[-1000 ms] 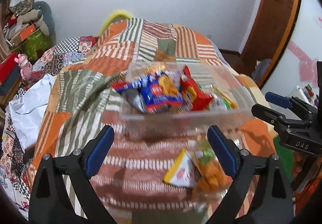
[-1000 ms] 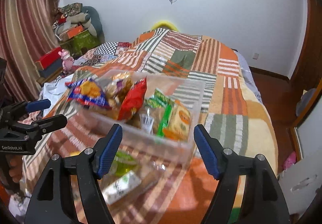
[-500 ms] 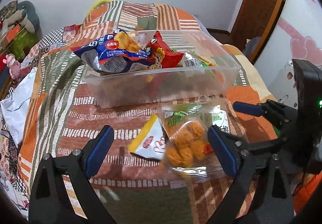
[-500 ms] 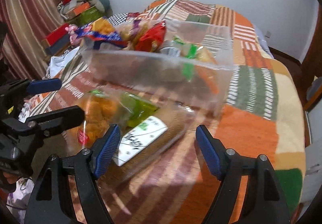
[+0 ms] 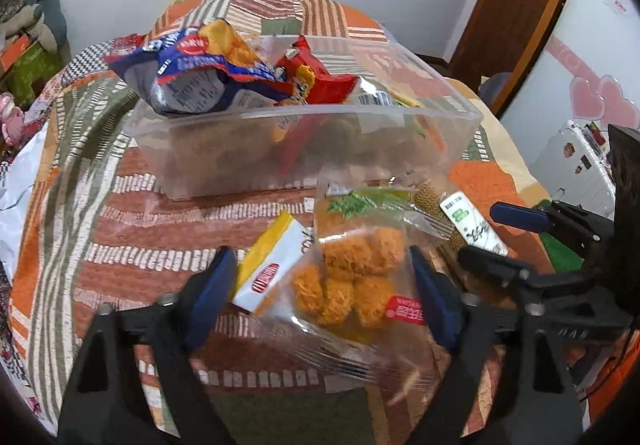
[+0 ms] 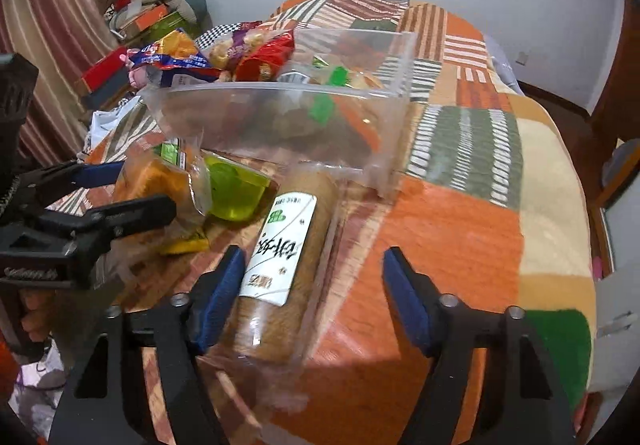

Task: Organize snacks
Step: 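Grasp the orange puff bag with the left tool while the right grasps the cracker roll, then carry the puff bag and cracker roll into the clear box and open both tools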

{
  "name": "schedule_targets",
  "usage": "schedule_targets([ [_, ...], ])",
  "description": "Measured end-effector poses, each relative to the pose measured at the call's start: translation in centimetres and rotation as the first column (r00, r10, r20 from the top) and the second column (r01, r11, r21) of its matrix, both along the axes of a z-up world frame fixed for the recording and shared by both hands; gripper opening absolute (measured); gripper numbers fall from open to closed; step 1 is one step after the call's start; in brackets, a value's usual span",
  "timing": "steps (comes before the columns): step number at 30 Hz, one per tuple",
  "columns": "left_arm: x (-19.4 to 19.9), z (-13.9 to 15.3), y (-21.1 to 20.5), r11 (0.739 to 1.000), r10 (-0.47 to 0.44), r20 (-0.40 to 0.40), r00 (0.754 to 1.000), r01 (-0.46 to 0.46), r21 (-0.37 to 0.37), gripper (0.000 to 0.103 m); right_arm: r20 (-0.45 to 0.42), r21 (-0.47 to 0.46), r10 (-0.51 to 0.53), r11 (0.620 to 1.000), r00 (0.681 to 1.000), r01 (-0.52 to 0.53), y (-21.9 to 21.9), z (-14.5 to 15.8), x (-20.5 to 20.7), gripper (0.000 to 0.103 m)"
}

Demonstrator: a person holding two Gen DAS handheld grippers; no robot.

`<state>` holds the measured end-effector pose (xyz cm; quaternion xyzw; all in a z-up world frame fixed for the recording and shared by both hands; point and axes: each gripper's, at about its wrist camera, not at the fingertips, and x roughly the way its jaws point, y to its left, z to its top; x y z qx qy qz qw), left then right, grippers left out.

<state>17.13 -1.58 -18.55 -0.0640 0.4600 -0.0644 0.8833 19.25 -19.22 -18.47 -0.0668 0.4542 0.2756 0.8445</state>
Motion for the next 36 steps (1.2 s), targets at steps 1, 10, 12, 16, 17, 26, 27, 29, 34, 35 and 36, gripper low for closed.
schedule_targets([
  [1,-0.1,-0.1,-0.1,1.0,-0.005,0.002,1.0,0.005,-0.001,0.073,0.0,0.0,0.002,1.0,1.0,-0.002,-0.1,0.1,0.0,0.058],
  [10,-0.8,0.2,-0.8,0.999,-0.027,0.043,0.999,0.026,0.031,0.056,-0.019,0.003,0.026,1.0,0.999,-0.026,1.8,-1.0,0.6,0.038],
  [12,-1.0,0.3,-0.8,0.999,-0.032,0.044,0.999,0.031,0.022,0.054,-0.045,0.045,-0.001,0.999,0.999,0.003,1.4,-1.1,0.8,0.035],
  [16,-1.1,0.8,-0.5,0.999,-0.035,0.044,0.998,0.034,0.02,0.053,-0.053,0.086,-0.037,0.995,0.998,0.041,0.2,-0.7,0.5,0.032],
  [17,-1.2,1.1,-0.3,0.999,-0.031,0.05,0.998,0.03,0.02,0.053,-0.043,0.085,-0.039,0.996,0.998,0.043,0.1,-0.4,0.2,0.031],
  [26,-1.9,3.9,1.1,1.0,0.008,0.118,0.993,-0.007,-0.005,0.053,0.01,0.114,-0.062,0.992,0.998,0.061,-1.6,2.0,-0.9,0.031],
  [27,-1.9,4.3,1.2,1.0,0.01,0.128,0.992,-0.009,-0.006,0.053,0.017,0.119,-0.064,0.991,0.998,0.062,-1.7,2.2,-1.0,0.031],
  [29,-1.8,5.3,1.3,1.0,0.014,0.154,0.988,-0.013,-0.007,0.053,0.037,0.131,-0.065,0.99,0.997,0.059,-1.8,3.1,-1.2,0.031],
  [34,-1.1,7.2,1.5,0.999,0.032,0.213,0.977,-0.031,-0.008,0.053,0.087,0.159,-0.071,0.986,0.994,0.057,-1.6,5.2,-0.6,0.031],
  [35,-0.9,7.6,1.5,0.999,0.034,0.222,0.974,-0.033,-0.009,0.053,0.097,0.167,-0.073,0.984,0.993,0.056,-1.6,5.6,-0.4,0.031],
  [36,-0.7,8.0,1.5,0.999,0.037,0.23,0.973,-0.036,-0.008,0.053,0.109,0.173,-0.077,0.983,0.991,0.057,-1.5,6.0,-0.1,0.031],
])
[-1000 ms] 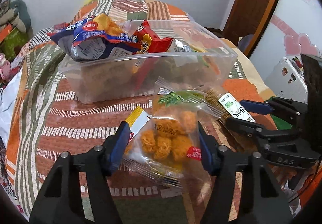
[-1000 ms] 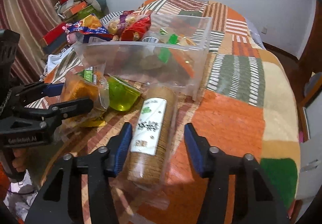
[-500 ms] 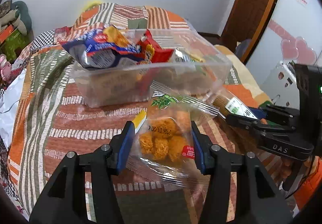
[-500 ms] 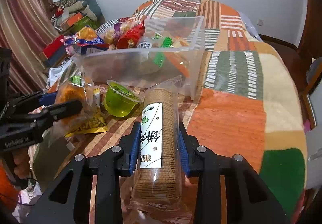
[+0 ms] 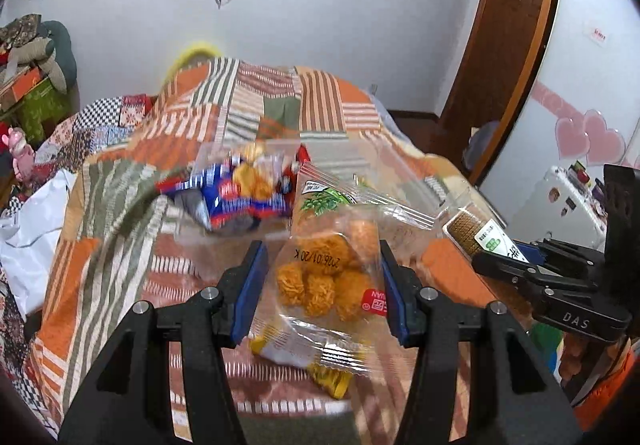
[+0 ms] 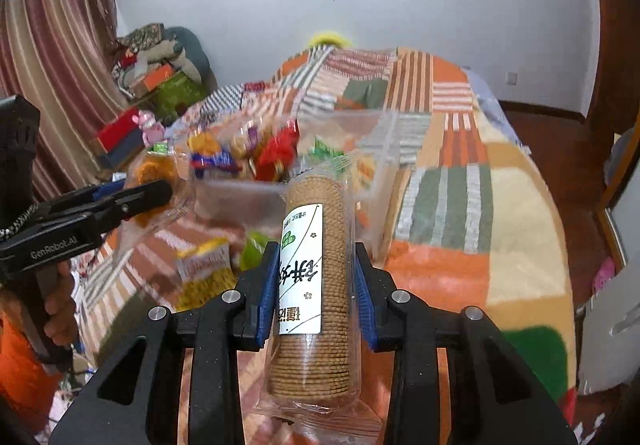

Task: Organize snacks
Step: 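Carry the puff bag and cracker roll into the clear box and open both tools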

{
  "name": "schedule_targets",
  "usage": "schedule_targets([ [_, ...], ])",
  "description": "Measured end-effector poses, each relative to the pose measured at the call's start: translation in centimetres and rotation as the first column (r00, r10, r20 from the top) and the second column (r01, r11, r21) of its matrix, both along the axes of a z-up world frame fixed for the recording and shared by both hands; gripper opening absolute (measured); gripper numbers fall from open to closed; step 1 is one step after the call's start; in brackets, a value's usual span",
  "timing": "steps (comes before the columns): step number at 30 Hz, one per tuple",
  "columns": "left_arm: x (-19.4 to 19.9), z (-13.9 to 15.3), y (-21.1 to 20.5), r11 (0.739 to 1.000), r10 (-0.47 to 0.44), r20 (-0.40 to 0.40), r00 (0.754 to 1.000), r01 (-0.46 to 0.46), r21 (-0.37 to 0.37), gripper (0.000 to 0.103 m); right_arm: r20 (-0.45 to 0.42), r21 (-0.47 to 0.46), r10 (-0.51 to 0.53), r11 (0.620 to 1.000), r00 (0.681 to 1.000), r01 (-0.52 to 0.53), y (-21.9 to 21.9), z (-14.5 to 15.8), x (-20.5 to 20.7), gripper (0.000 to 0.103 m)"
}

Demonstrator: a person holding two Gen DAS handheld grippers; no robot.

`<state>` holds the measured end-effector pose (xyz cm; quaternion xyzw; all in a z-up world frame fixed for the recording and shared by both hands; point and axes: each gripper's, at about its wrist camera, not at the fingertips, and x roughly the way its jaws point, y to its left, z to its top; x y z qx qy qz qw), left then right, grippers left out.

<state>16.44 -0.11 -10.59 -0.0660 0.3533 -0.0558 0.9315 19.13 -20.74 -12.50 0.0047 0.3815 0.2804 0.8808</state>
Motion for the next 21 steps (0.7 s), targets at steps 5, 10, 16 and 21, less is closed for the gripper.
schedule_targets([
  [5,1.1,1.6,-0.1,1.0,0.005,0.047,0.999,-0.005,0.001,0.053,0.05,0.028,-0.008,1.0,0.999,0.006,0.4,1.7,0.9,0.031],
  [10,2.6,2.8,-0.1,1.0,0.018,0.079,0.997,-0.018,-0.001,0.053,0.09,0.053,-0.01,0.999,0.996,0.006,1.0,2.9,2.0,0.031],
  [16,5.0,2.9,0.0,0.999,0.038,0.074,0.997,-0.037,-0.008,0.053,0.109,0.074,-0.027,0.997,0.994,0.019,1.8,3.6,4.0,0.031],
  [21,7.5,1.7,0.1,0.999,0.048,0.04,0.998,-0.047,-0.021,0.053,0.086,0.073,-0.04,0.997,0.996,0.034,2.6,2.8,6.3,0.031],
])
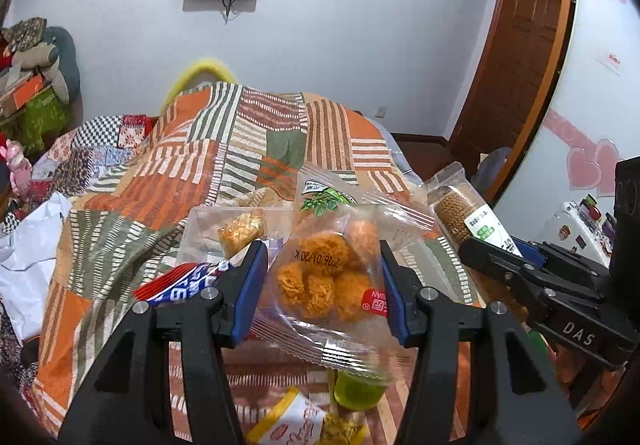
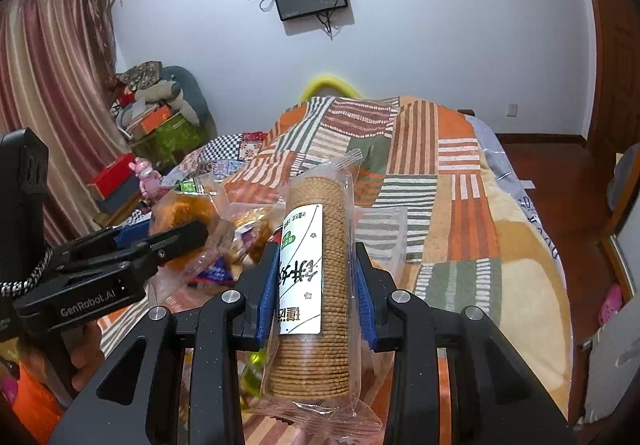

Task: Organize snacks
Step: 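Carry the puff bag and cracker roll into the clear box and open both tools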

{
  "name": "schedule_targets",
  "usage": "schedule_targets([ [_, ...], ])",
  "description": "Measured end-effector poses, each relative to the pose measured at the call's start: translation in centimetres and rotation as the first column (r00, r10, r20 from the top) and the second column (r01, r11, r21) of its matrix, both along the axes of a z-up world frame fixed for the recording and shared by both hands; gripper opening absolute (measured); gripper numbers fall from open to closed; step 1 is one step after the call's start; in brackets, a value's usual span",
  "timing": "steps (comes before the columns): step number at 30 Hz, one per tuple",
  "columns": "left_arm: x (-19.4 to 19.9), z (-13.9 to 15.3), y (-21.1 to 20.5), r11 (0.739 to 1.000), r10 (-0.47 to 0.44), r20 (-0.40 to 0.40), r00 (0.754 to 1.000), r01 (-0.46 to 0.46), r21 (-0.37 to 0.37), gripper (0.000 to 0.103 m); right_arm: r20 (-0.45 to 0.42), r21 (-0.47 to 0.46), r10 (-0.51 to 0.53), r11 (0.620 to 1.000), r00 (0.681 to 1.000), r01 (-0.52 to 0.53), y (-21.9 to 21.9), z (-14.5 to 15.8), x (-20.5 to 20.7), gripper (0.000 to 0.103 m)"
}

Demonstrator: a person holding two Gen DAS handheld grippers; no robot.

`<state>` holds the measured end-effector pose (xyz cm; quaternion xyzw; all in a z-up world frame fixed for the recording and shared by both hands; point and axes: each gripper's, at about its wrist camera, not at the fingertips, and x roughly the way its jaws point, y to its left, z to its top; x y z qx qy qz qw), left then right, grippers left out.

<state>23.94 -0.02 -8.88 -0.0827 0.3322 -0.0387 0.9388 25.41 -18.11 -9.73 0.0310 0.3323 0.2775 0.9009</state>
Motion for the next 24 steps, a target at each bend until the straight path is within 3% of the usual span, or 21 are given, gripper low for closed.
schedule_targets([
  [7,3.5,-1.7,0.4,1.0,0.01,-0.049,0.999,-0.011,-0.029,0.053,-0.058,-0.021,-0.012,1.0,0.998,0.011,1.2,-1.9,3.0,0.031],
  [12,5.7,-3.0,0.1,1.0,-0.002,-0.085,0.996,0.002,-0.011,0.053,-0.09,-0.046,-0.009,0.999,0.996,0.005,2.0,-3.2,4.1,0.031],
  [21,7.0,-3.6,0.0,1.0,-0.001,-0.101,0.995,-0.001,-0.019,0.053,-0.132,-0.08,-0.007,0.997,0.991,-0.004,2.6,-4.5,5.3,0.034],
  [24,6.7,-3.5,0.0,1.0,-0.007,-0.103,0.995,0.004,-0.022,0.054,-0.104,-0.086,-0.014,0.996,0.995,0.005,2.3,-3.9,4.9,0.034],
])
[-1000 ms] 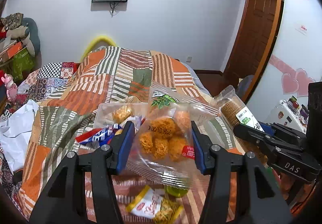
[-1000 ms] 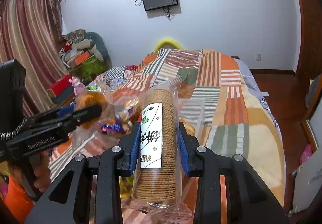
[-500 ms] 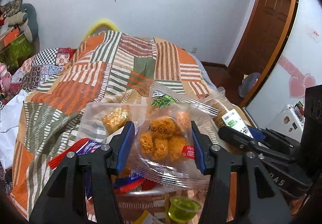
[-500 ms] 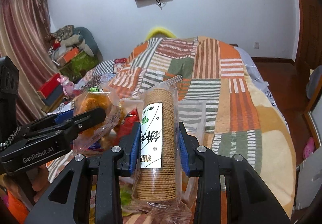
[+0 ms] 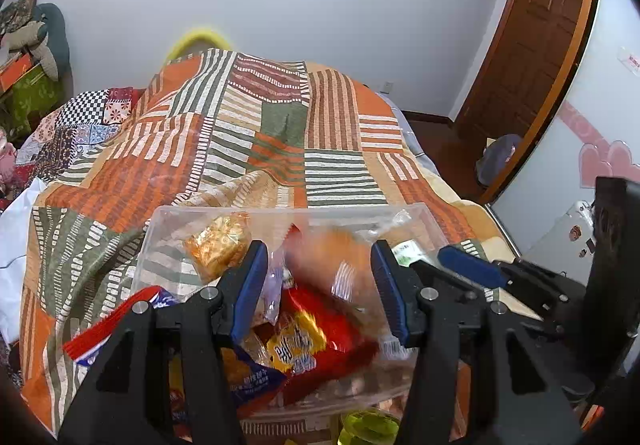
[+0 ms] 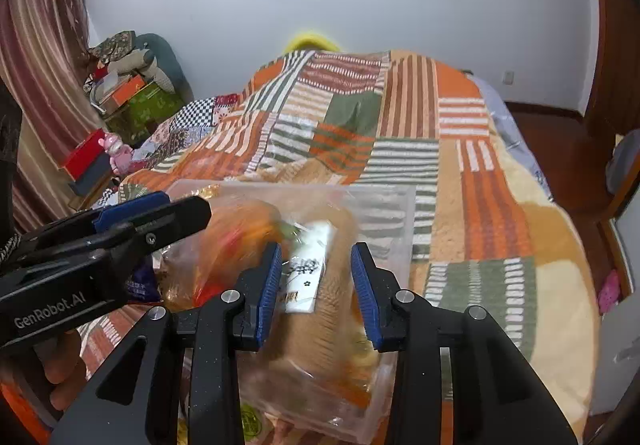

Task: Organize snacks
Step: 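Carry the puff bag and cracker roll into the clear box and open both tools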

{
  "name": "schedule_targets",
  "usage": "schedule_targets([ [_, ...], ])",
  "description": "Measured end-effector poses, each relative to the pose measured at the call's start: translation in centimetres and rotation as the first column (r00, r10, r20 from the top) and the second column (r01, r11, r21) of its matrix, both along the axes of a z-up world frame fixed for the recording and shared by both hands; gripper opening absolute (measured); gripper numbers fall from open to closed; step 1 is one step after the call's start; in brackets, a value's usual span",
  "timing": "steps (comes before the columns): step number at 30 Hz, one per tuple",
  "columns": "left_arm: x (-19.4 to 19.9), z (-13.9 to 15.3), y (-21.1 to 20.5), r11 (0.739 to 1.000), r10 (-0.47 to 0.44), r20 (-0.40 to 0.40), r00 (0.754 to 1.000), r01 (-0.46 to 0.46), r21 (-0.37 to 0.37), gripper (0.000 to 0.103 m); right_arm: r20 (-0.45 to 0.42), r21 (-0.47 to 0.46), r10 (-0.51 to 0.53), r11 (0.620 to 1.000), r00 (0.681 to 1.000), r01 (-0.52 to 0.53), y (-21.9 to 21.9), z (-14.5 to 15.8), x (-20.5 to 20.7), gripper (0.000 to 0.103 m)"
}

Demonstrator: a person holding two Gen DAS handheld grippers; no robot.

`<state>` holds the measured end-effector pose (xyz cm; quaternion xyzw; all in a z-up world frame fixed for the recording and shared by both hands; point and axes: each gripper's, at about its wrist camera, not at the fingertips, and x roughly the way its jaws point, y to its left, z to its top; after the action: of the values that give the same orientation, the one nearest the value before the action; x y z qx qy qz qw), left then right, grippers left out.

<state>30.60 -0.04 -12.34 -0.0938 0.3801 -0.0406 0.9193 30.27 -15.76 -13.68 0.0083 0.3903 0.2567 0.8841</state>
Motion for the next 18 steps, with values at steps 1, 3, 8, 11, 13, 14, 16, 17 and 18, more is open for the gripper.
schedule_targets([
  [1,-0.3,0.1,0.0,1.0,-0.001,0.001,1.0,0.001,0.0,0.054,0.006,0.003,0.002,1.0,1.0,-0.002,-0.2,0.4,-0.2,0.034],
  [3,-0.7,0.4,0.0,1.0,-0.006,0.003,1.0,0.006,-0.004,0.054,0.017,0.003,0.011,1.0,1.0,-0.011,-0.2,0.9,-0.4,0.034],
  [8,-2.6,1.7,-0.2,1.0,-0.019,0.031,0.999,0.019,0.007,0.054,0.041,0.004,0.029,1.0,0.999,-0.03,-0.6,2.1,-1.6,0.034],
  [11,-4.0,2.5,-0.1,0.999,-0.026,0.044,0.999,0.025,0.02,0.054,0.058,-0.005,0.046,0.999,0.997,-0.046,-0.9,2.8,-3.0,0.034],
  [13,-5.1,2.9,0.1,0.999,-0.024,0.053,0.998,0.022,0.028,0.055,0.066,-0.01,0.055,0.998,0.996,-0.054,-1.1,3.1,-3.8,0.034],
  [14,-5.5,3.0,0.3,0.999,-0.021,0.055,0.998,0.019,0.028,0.058,0.068,-0.01,0.058,0.998,0.996,-0.058,-1.1,3.1,-4.1,0.034],
  [16,-6.6,3.1,0.7,1.0,-0.015,0.057,0.998,0.014,0.02,0.06,0.071,-0.008,0.066,0.998,0.995,-0.066,-1.4,3.3,-4.9,0.035],
  [17,-7.1,3.1,1.0,1.0,-0.013,0.054,0.998,0.013,0.015,0.06,0.071,-0.008,0.073,0.997,0.995,-0.072,-1.5,3.4,-5.4,0.036],
  [18,-7.6,3.1,1.2,1.0,-0.011,0.048,0.999,0.011,0.012,0.06,0.07,-0.008,0.077,0.997,0.995,-0.076,-1.6,3.3,-5.7,0.037],
])
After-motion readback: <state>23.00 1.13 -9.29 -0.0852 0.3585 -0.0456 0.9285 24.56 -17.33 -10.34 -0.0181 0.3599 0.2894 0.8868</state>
